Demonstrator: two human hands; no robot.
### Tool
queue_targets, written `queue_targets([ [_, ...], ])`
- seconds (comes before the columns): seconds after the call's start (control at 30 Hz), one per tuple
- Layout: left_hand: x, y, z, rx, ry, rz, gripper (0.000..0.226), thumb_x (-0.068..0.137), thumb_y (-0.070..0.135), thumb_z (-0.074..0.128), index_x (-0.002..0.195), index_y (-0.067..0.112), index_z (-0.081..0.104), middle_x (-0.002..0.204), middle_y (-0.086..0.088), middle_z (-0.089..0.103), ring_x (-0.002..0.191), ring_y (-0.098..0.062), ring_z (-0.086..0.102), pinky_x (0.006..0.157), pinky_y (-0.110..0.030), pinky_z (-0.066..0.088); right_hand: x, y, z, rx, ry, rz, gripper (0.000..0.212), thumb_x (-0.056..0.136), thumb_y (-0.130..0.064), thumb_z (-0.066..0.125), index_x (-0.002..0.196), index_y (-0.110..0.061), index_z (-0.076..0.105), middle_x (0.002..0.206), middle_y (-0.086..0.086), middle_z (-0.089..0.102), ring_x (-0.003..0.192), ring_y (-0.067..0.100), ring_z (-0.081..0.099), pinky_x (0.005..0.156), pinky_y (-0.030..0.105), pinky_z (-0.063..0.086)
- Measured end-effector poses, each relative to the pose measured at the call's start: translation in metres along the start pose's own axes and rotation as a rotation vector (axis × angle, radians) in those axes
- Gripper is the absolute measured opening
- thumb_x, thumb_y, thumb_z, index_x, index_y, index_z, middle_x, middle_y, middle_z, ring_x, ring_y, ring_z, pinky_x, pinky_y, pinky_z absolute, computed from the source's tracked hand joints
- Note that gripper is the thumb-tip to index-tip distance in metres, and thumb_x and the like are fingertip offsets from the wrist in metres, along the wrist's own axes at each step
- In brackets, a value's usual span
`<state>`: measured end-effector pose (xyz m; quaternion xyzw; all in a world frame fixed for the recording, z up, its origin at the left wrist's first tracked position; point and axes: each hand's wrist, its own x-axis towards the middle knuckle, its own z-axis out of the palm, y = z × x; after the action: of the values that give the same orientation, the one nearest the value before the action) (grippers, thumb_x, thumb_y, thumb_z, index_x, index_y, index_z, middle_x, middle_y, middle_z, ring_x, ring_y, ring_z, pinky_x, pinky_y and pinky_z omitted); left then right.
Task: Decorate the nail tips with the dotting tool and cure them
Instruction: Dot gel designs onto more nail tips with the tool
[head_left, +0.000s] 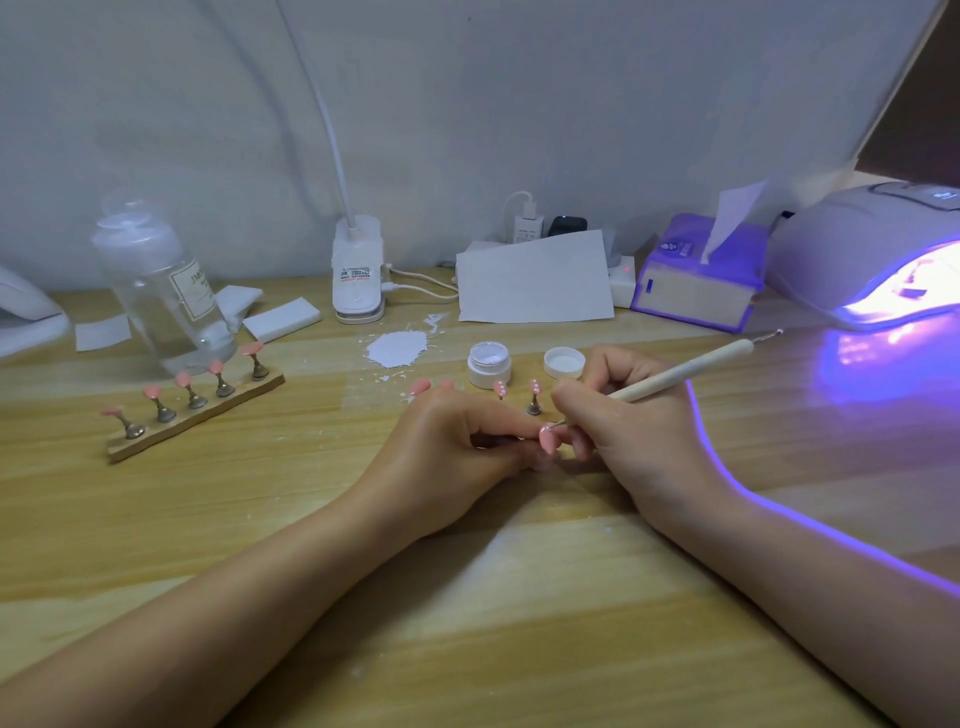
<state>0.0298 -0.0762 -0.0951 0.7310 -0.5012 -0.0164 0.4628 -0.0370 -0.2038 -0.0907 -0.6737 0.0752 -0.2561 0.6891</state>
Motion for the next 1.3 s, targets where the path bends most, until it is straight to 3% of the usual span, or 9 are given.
queue_targets([
  [0.1,0.0,0.001,0.0,0.013,-0.001,0.005,0.023,0.079,0.011,0.069,0.085,0.033,0.068,0.048,0.031,0.053,0.051,0.012,0.042,0.074,0.01,0.024,0.0,0.001,0.0,0.015,0.002,0.008,0.036,0.073,0.009,0.053,0.051,-0.011,0.033,0.034,0.002,0.034,0.036,0.017,0.055,0.043,0.02,0.038],
  [0.4,0.0,0.002,0.0,-0.019,-0.005,0.0,0.024,0.079,0.007,0.069,0.087,0.029,0.069,0.051,0.032,0.055,0.054,0.016,0.045,0.074,0.01,0.025,-0.001,-0.001,0.001,0.006,-0.002,-0.004,0.033,0.073,0.009,0.052,0.052,-0.009,0.034,0.033,0.002,0.036,0.036,0.014,0.056,0.039,0.015,0.035],
  [0.63,0.0,0.001,0.0,-0.016,0.003,-0.032,0.02,0.078,0.005,0.07,0.086,0.022,0.074,0.065,0.013,0.07,0.06,0.01,0.05,0.073,0.009,0.027,-0.001,-0.004,0.001,0.062,0.038,0.01,0.037,0.077,0.011,0.05,0.05,-0.007,0.033,0.031,0.001,0.032,0.027,0.01,0.046,0.038,0.018,0.043],
  [0.8,0.0,0.0,0.0,-0.024,0.005,-0.023,0.015,0.079,0.01,0.069,0.087,0.022,0.074,0.057,0.024,0.062,0.054,0.012,0.047,0.073,0.009,0.027,-0.004,-0.008,0.003,0.005,0.0,-0.031,0.025,0.077,0.013,0.049,0.055,0.005,0.04,0.029,-0.002,0.03,0.024,0.002,0.037,0.034,0.009,0.031],
  [0.97,0.0,0.0,0.0,-0.033,0.001,-0.015,0.018,0.08,0.011,0.068,0.087,0.028,0.072,0.051,0.027,0.057,0.05,0.009,0.041,0.068,0.003,0.031,-0.005,-0.009,0.004,0.019,-0.007,-0.016,0.03,0.077,0.014,0.048,0.055,-0.002,0.038,0.031,-0.001,0.031,0.025,0.0,0.039,0.034,0.008,0.031],
  [1.1,0.001,-0.001,0.0,-0.056,-0.009,-0.022,0.019,0.079,0.008,0.069,0.089,0.025,0.072,0.049,0.025,0.058,0.049,0.008,0.04,0.054,-0.005,0.031,-0.005,-0.009,0.003,0.018,-0.007,0.005,0.033,0.077,0.013,0.048,0.054,-0.007,0.035,0.031,0.0,0.032,0.025,0.003,0.04,0.035,0.007,0.03],
  [1.3,0.0,-0.001,0.0,-0.041,-0.014,0.003,0.025,0.079,0.004,0.069,0.09,0.026,0.069,0.048,0.03,0.055,0.051,0.017,0.045,0.065,0.005,0.032,-0.005,-0.008,0.003,0.009,-0.008,0.013,0.03,0.075,0.013,0.048,0.055,-0.006,0.036,0.031,0.0,0.033,0.027,0.003,0.043,0.036,0.01,0.03],
])
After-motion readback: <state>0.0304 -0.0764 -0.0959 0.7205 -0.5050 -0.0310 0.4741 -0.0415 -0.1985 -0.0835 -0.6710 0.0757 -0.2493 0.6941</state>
